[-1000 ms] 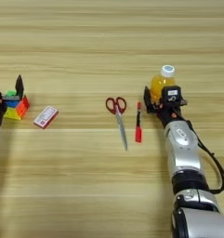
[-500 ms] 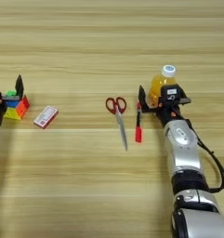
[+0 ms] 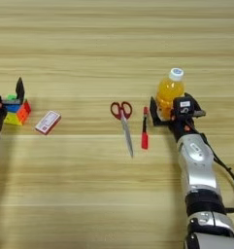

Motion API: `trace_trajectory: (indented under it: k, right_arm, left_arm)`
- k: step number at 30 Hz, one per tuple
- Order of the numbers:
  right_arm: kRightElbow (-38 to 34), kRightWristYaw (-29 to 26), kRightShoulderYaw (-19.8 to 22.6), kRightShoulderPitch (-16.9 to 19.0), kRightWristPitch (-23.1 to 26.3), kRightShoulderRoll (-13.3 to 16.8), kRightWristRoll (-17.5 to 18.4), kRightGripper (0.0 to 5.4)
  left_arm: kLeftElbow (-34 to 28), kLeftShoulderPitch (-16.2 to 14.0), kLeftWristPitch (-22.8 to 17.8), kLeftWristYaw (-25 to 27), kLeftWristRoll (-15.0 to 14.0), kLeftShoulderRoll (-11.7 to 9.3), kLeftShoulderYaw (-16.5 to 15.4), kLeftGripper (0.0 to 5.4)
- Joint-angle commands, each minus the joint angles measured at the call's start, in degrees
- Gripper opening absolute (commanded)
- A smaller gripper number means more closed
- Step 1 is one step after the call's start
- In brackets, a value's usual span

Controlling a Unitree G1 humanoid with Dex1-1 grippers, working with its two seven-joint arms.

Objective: Move the objects on the table

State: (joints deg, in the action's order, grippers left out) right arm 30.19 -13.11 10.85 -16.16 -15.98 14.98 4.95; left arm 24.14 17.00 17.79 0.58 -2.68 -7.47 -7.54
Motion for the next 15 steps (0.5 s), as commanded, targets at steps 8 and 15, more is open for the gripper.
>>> trace_trajectory:
  k: [8, 15]
  right_arm:
    - [-8.4, -1.4, -0.1, 5.5, 5.2, 0.9, 1.3, 5.36]
    - [-14.4, -1.9, -0.9, 8.6, 9.9, 1.1, 1.4, 5.36]
  left_arm:
    - [-0.7, -0.3, -1.2, -0.5, 0.5, 0.2, 0.3, 5.4]
    - [-1.8, -0.6, -1.7, -0.6, 0.6, 0.3, 0.4, 5.4]
